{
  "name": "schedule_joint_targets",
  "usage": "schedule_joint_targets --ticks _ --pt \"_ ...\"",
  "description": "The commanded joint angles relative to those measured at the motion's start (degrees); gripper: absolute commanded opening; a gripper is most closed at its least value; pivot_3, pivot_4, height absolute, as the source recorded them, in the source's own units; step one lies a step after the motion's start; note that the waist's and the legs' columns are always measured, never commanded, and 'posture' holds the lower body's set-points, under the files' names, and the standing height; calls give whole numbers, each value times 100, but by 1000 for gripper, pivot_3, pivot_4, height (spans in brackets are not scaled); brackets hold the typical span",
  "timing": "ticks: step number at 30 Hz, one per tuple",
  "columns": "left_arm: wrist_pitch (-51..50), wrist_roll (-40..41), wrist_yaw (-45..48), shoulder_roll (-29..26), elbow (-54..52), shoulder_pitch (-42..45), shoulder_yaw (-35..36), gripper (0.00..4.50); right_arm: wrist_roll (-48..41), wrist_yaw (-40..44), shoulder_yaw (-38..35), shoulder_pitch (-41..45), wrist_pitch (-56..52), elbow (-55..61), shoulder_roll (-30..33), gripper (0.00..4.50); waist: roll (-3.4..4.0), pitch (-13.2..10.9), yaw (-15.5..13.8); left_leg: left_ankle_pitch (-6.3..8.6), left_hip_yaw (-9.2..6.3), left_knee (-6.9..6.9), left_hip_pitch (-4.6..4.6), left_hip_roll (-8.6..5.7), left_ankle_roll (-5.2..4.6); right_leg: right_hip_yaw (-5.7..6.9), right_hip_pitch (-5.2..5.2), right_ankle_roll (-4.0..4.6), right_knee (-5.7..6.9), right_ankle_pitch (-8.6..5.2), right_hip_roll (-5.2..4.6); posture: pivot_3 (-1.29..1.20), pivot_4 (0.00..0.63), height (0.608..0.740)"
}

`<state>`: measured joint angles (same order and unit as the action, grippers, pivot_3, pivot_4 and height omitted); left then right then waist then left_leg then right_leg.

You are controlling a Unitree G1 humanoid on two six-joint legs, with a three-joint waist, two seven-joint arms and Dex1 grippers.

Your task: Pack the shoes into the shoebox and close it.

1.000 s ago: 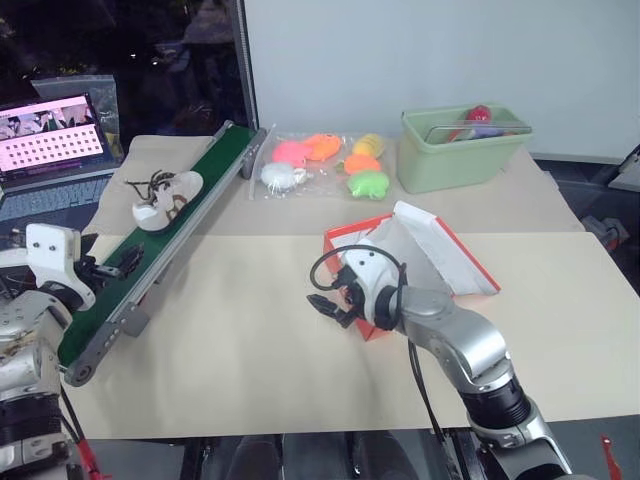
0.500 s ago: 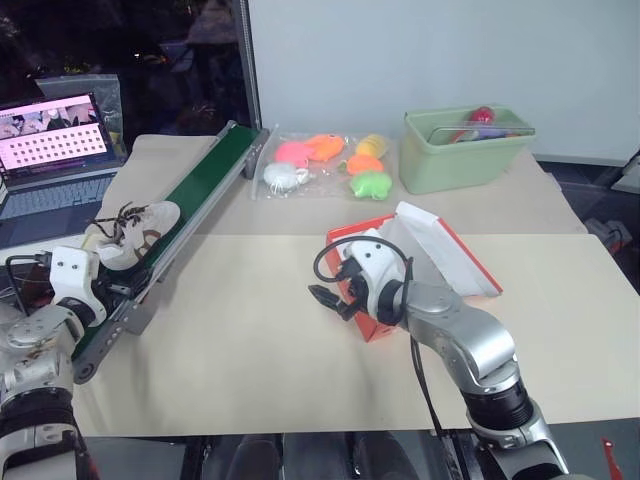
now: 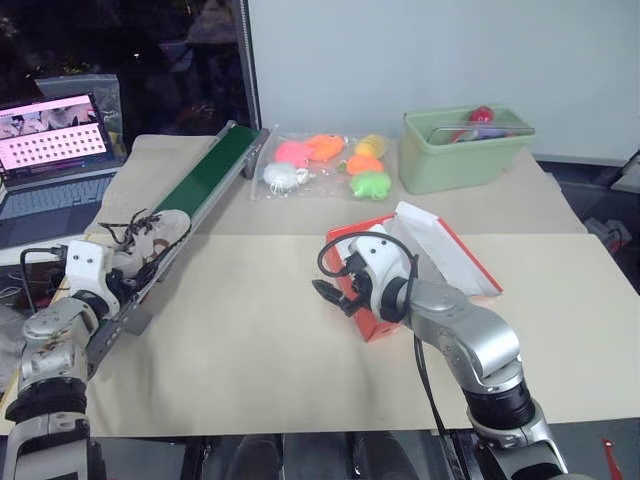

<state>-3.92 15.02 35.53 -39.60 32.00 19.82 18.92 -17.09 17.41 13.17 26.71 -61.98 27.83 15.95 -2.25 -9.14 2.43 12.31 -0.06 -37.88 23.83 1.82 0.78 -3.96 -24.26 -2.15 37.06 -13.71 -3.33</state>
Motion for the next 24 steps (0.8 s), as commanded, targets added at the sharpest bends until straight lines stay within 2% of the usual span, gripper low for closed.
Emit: schedule_joint_targets --ticks 1,7,10,11,15,20,24 --pt "135 -36 -330 61 -532 153 73 2958 -41 21 -69 179 13 150 -41 4500 -1 0 1 0 0 0 0 0 0 0 0 0 0 0 0 0 150 729" --pt "-122 62 -664 538 -1914 116 -127 2958 -18 32 -30 182 61 73 -46 4500 -3 -1 -26 0 -2 0 4 -1 0 0 0 0 -1 0 -2 0 150 729" --pt "-592 298 -713 910 -2835 210 -449 2958 -141 -46 -240 215 77 -33 -331 4500 -4 0 -29 0 -2 0 4 -4 0 0 1 -1 -1 1 -4 0 150 729" --pt "-828 443 -750 1047 -3129 245 -531 2958 -288 -105 -459 238 35 -84 -577 4500 -4 0 -29 0 -2 0 5 -4 0 0 1 -1 -1 1 -4 0 150 729" --pt "-1727 1015 -677 1626 -4233 260 -1145 2958 -1765 -673 -2493 672 -419 -674 -2308 4500 -6 0 17 0 -6 0 6 -1 0 -2 -2 -1 4 1 1 0 150 729" --pt "-2154 1144 -610 1945 -4842 90 -1744 2958 -3111 -1340 -3669 1127 -935 -1319 -2950 4500 -4 1 7 0 -9 2 7 -6 0 0 7 -5 6 6 -7 0 150 729" --pt "-2254 1071 -470 2016 -4999 5 -2073 2958 -3674 -1820 -3783 1291 -868 -1602 -2983 4500 -2 -1 57 0 -4 3 6 -2 -1 -5 -4 -3 2 5 2 0 150 729"
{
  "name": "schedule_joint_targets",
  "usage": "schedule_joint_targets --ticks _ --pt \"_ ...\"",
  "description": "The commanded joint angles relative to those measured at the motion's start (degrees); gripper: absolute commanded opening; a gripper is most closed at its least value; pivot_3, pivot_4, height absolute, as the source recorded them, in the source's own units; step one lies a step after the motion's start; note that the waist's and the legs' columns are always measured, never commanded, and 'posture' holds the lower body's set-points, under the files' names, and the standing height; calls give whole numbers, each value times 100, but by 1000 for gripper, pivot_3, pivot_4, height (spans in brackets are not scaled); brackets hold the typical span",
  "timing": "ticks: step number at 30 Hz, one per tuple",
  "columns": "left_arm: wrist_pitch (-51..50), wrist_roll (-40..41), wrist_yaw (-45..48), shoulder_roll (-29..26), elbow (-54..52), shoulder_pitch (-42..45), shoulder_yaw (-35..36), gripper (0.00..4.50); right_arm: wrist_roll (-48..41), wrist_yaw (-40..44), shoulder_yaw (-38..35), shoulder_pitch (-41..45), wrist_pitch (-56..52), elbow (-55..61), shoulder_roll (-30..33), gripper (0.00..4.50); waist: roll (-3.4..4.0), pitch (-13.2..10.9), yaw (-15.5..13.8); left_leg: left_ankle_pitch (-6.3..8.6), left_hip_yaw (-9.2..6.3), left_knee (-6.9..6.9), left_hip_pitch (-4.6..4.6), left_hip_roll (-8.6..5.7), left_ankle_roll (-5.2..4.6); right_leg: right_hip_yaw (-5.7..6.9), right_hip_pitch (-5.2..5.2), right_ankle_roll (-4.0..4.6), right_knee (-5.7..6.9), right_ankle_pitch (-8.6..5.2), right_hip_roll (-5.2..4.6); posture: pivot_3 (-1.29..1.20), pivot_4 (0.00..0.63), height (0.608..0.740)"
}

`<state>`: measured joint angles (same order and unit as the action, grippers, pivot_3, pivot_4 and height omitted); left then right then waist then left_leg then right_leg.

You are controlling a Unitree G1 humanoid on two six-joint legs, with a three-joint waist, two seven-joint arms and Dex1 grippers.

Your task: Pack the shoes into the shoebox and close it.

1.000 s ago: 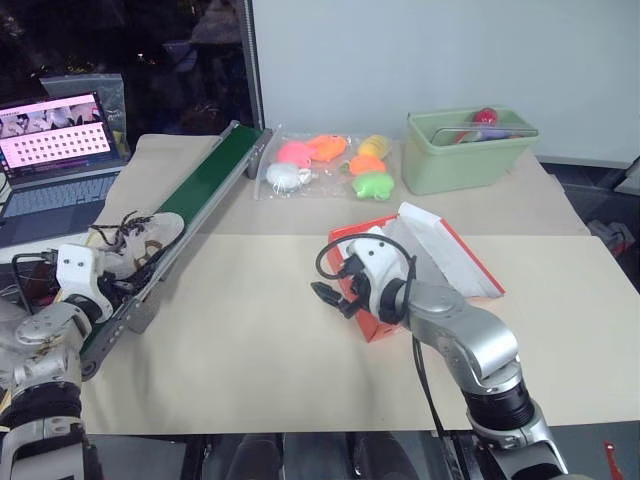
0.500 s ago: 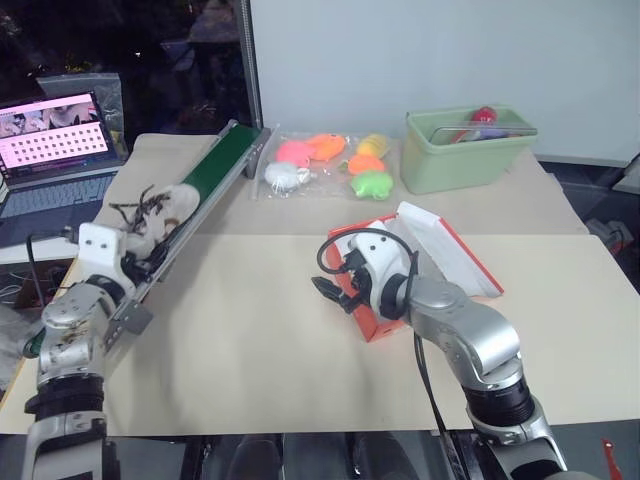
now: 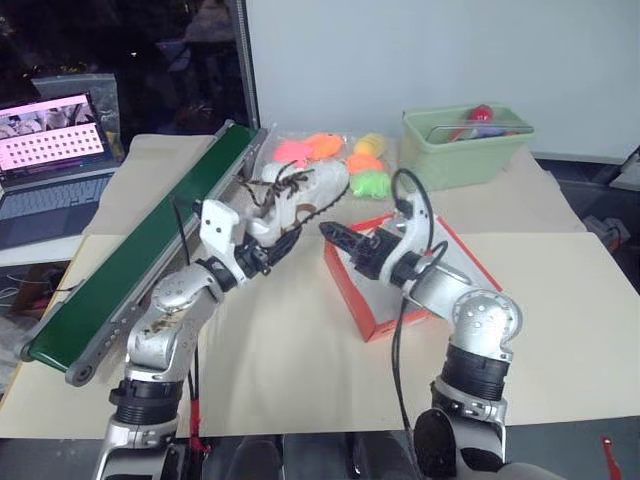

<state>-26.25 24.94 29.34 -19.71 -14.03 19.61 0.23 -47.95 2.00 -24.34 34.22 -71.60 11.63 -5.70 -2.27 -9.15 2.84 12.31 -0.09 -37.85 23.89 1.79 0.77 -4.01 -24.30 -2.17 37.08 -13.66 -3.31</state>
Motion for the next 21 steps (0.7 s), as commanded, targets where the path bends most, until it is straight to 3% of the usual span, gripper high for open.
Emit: schedule_joint_targets --ticks 1,10,14,21 --pt "-56 100 153 57 -412 26 -224 2958 -715 -385 -30 558 154 -28 -825 4500 2 0 34 0 -1 0 -1 4 0 0 0 2 1 -1 7 0 150 729" --pt "-378 332 76 368 -110 389 -183 2958 -1935 -1144 248 801 1016 -259 -1070 4500 5 0 35 0 -3 0 6 0 0 1 3 2 -9 -3 5 0 150 729" --pt "-992 789 -180 704 279 687 201 2958 -2257 -1261 579 703 1300 -207 -909 4500 5 0 8 0 -4 -1 7 0 -1 2 5 1 -11 -3 5 0 150 729" --pt "-1695 1253 -318 993 372 939 236 2958 -2554 -1294 851 659 1665 -190 -638 4500 5 0 10 0 -5 -1 13 1 -1 2 0 1 -12 -3 8 0 150 729"
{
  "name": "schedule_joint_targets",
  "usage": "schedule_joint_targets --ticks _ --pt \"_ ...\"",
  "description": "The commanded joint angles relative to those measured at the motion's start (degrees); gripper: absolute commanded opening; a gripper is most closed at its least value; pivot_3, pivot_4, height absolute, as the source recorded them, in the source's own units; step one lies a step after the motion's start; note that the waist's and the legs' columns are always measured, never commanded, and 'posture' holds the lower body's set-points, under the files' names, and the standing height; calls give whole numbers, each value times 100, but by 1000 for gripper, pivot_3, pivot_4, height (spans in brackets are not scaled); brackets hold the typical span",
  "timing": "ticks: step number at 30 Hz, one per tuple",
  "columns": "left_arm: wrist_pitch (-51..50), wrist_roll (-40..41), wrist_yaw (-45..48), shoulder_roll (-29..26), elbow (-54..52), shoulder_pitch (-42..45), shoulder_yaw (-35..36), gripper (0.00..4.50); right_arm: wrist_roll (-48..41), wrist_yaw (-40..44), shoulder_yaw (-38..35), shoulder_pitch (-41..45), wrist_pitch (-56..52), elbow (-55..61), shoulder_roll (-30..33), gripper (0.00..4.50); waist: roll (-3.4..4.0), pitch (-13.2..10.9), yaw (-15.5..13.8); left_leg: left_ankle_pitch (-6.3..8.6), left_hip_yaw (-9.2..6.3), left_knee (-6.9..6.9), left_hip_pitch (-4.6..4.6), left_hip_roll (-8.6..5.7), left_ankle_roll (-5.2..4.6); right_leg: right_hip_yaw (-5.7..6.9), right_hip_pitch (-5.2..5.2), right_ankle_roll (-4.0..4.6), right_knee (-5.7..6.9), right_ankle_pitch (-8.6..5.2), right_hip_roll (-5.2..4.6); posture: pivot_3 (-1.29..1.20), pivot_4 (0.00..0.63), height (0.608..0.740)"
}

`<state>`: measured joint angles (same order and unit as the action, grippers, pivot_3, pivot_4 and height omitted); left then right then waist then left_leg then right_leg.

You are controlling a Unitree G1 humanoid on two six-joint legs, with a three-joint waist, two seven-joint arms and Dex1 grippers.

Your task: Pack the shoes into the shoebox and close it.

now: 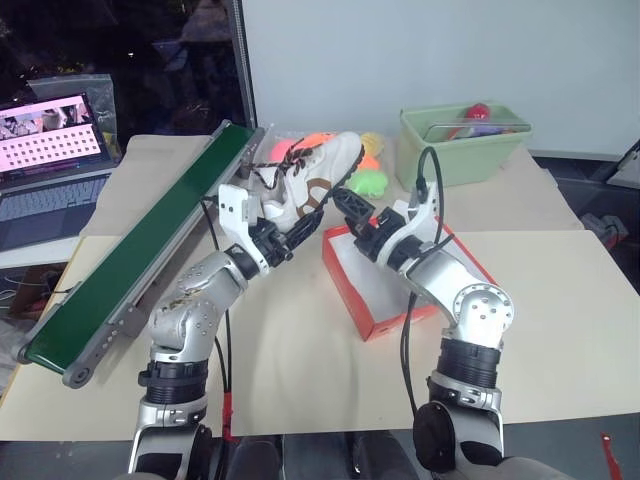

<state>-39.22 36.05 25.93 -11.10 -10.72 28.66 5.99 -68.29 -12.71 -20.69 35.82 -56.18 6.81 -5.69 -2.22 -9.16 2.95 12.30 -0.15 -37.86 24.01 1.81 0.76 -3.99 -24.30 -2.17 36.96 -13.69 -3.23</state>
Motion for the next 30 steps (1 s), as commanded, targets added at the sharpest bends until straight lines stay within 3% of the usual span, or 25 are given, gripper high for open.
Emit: schedule_joint_targets --ticks 1,17,30 --pt "-427 152 1 155 60 39 -343 2958 -544 170 507 496 154 295 -615 4500 0 0 -5 0 0 0 0 0 0 0 1 0 0 0 -1 0 150 729" --pt "-147 -113 -718 -48 1036 252 384 2958 -890 -86 796 230 419 444 -231 4500 7 1 -15 0 -3 0 0 3 0 1 -1 0 -2 0 3 0 150 729" --pt "22 -395 -489 -150 741 165 63 2958 -1100 -131 1037 186 542 380 34 4500 8 1 -30 0 -3 0 13 0 0 4 -9 0 -6 1 -1 0 150 729"
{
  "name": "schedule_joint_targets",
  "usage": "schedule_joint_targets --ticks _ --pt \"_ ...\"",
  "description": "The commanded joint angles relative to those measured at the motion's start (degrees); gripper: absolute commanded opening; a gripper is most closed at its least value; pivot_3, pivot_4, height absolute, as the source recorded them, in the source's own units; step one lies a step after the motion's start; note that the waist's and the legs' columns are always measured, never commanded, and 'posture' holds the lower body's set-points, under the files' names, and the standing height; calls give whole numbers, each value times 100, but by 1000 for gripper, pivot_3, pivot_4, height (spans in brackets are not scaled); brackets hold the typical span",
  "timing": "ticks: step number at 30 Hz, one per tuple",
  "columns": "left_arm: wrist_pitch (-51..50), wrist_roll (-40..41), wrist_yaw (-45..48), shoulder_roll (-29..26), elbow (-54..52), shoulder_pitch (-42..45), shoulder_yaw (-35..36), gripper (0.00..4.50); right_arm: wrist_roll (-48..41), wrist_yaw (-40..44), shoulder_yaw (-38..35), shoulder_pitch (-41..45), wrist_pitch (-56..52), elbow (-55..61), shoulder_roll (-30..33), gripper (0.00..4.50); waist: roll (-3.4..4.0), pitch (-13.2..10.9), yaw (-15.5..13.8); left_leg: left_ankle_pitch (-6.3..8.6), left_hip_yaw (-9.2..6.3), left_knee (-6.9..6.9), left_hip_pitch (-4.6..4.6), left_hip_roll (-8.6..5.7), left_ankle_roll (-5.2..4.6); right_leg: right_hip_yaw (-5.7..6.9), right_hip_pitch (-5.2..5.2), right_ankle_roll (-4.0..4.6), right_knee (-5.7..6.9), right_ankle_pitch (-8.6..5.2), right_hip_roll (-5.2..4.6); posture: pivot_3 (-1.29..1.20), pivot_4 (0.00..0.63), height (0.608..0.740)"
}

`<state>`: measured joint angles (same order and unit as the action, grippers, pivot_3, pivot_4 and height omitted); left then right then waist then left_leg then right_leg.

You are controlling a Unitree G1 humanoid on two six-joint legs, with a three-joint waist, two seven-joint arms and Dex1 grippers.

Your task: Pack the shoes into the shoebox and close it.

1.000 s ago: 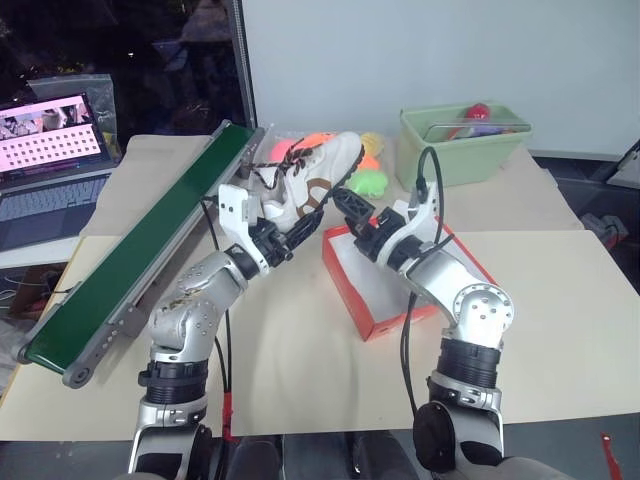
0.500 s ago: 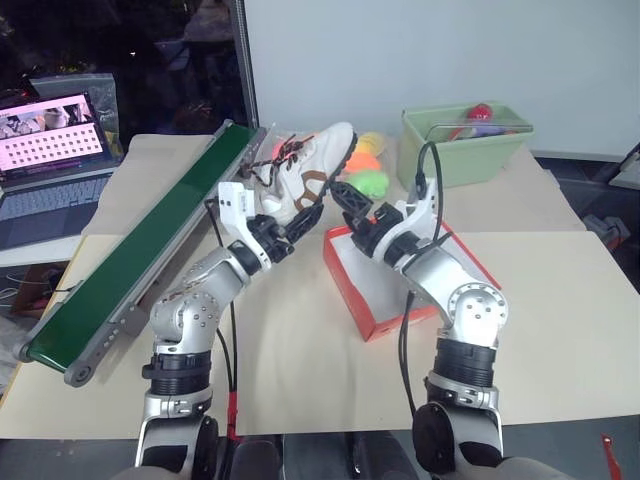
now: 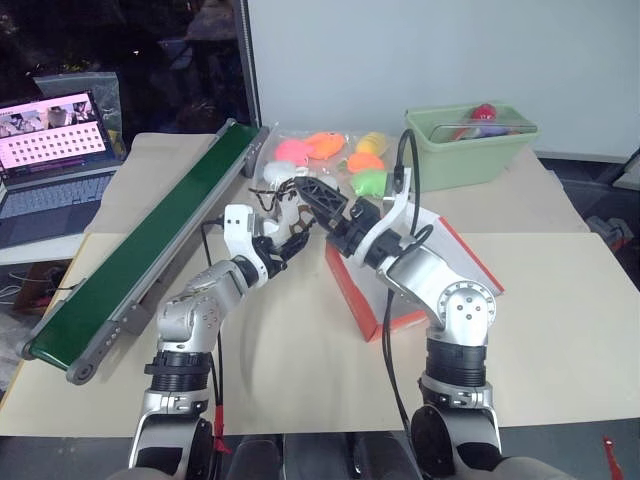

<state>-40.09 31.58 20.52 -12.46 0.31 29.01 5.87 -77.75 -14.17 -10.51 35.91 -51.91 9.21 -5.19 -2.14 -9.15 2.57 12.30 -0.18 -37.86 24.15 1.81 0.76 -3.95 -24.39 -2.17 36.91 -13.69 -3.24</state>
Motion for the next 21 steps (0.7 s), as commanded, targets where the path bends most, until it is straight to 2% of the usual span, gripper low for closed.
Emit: schedule_joint_targets --ticks 1,14,21 --pt "97 72 44 -15 -376 148 101 2958 -166 15 17 174 117 138 -1 4500 0 0 11 0 0 0 0 0 0 0 0 0 0 0 0 0 150 729" --pt "278 28 163 -495 -210 268 503 2958 -240 21 28 178 107 115 49 4500 1 0 0 0 0 0 1 0 0 0 -1 0 -1 0 -1 0 150 729" --pt "5 287 187 -488 -725 302 506 2958 -252 56 68 175 82 44 114 4500 1 -1 -5 0 0 0 3 0 0 1 0 0 -4 0 -1 0 150 729"
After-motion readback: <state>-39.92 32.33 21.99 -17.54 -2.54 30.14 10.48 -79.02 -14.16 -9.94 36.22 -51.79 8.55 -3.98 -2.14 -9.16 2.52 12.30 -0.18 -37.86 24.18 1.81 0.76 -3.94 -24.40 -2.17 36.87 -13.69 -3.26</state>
